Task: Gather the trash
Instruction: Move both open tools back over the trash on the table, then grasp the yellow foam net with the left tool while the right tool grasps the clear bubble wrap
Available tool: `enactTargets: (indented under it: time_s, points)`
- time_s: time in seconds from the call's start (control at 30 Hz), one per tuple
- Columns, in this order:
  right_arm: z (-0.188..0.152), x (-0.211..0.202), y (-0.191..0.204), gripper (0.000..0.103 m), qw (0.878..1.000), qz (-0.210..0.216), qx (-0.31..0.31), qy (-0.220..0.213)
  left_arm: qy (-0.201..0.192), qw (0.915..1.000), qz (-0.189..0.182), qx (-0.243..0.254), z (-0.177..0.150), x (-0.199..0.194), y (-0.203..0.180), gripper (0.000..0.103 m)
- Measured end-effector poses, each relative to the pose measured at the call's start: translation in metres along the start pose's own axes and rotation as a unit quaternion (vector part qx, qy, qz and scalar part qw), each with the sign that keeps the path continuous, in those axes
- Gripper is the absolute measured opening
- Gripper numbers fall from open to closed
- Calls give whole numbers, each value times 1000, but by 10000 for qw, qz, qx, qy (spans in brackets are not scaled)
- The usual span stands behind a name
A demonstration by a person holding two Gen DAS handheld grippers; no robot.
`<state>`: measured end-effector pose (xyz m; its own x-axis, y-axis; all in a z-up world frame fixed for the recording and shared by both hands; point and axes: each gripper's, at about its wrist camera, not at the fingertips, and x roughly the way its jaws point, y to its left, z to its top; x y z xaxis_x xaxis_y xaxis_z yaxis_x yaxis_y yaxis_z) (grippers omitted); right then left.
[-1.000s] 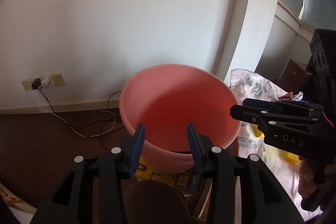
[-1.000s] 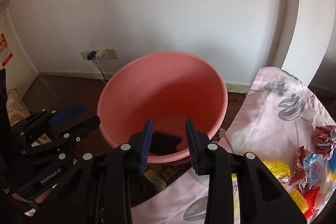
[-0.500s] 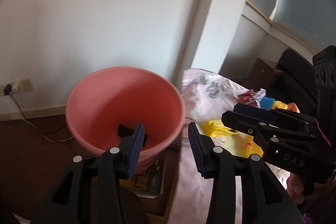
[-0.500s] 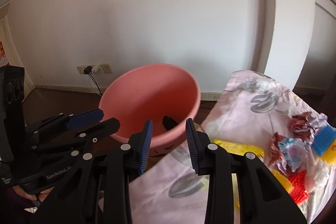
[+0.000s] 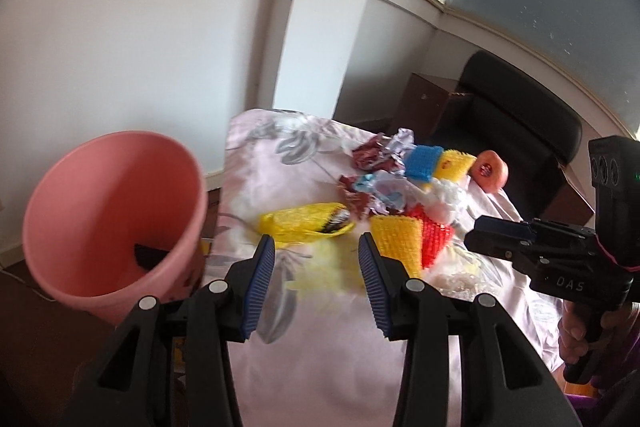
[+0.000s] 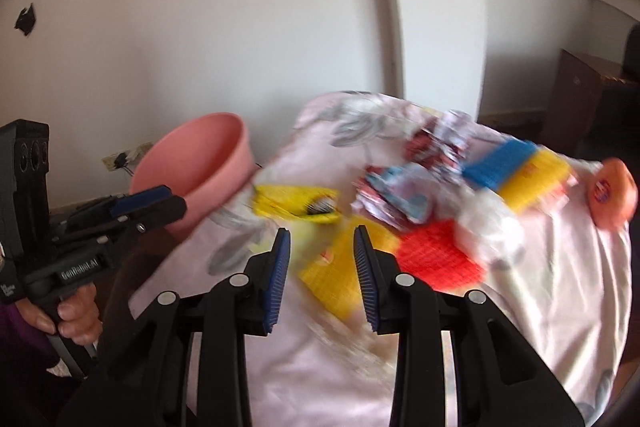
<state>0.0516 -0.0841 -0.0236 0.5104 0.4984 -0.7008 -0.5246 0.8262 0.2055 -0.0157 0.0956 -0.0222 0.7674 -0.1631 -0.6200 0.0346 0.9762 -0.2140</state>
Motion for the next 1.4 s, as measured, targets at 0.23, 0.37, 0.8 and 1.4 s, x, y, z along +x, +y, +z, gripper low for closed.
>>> enactTargets:
  time_s: [0.23, 0.37, 0.8, 1.4]
  points:
    - [-38, -9, -35, 38, 9989, 135, 57, 450, 233, 9994, -170, 191, -1, 18, -23, 48]
    - [-55, -9, -38, 51, 9976, 202, -179, 636, 366, 9989, -197, 223, -3, 27, -30, 49]
    - [-70, 12, -46, 51, 9961, 284, -421, 715, 905, 9954, -217, 242, -6, 62, -37, 50]
    - [-90, -15, -75, 23, 9979, 185, 41, 615, 1481, 9876, -265, 444, -24, 110, -65, 49]
